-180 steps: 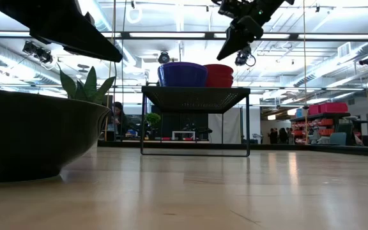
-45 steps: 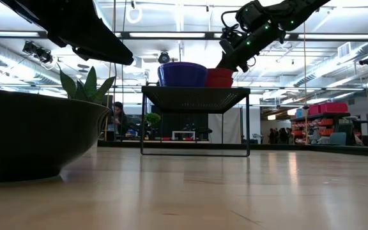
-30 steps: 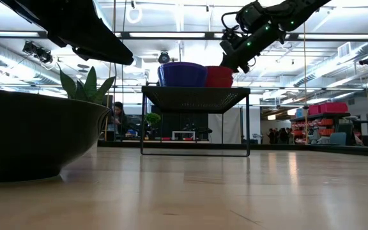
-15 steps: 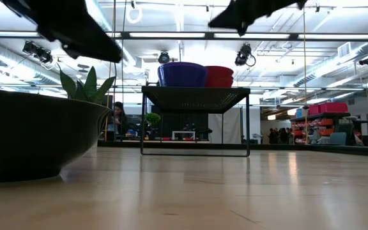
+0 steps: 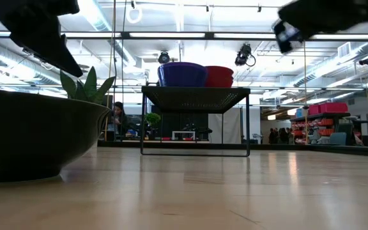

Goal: Pick & Place Mini bowls
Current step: Stack the blue bowl on top of the blue bowls on the shelf

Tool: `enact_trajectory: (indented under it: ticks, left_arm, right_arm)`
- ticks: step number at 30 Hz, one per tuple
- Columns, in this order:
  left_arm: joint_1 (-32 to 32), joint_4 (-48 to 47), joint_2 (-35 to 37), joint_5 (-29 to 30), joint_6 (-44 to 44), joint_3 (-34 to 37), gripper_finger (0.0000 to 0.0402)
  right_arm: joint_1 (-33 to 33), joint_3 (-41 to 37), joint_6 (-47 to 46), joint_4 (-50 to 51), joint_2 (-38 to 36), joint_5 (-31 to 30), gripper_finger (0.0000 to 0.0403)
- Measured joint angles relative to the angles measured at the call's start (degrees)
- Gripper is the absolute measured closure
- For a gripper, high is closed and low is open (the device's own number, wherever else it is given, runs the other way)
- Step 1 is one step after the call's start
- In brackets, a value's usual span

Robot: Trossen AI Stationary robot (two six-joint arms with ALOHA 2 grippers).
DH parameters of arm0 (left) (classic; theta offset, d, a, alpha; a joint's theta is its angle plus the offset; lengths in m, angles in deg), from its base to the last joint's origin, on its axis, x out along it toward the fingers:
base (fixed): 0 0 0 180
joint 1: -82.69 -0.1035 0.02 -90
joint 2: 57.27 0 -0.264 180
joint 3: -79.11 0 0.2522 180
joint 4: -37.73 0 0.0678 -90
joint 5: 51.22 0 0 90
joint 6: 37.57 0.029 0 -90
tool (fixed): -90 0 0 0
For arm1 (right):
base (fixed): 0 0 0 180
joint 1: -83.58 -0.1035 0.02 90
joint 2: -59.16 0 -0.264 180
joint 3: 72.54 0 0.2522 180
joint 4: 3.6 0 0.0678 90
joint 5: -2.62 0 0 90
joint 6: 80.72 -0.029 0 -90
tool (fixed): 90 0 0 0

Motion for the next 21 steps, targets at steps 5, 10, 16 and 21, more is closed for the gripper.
enact_trajectory:
  ticks: [5,10,16,21]
  left_arm:
    - [-3.42,-3.24,0.05,-1.30,1.86,0.00,0.0272]
    - [-9.46,-8.49,-0.15,-7.27,0.62,0.80,0.0229]
    - [-13.21,-7.70,-0.17,-8.53,6.07,6.86,0.0178]
    - [-13.31,-0.62,-0.19,-9.80,10.93,12.24,0.0182]
  right_arm:
    - [-5.46,-10.03,-6.32,-19.70,3.40,-12.18,0.0399]
    - [-6.77,-13.71,-6.67,-31.39,7.00,-20.59,0.0399]
    - [-6.74,-13.71,-3.11,-36.11,9.49,-21.80,0.0399]
    - [-6.74,-13.71,-2.48,-36.88,9.96,-21.83,0.0399]
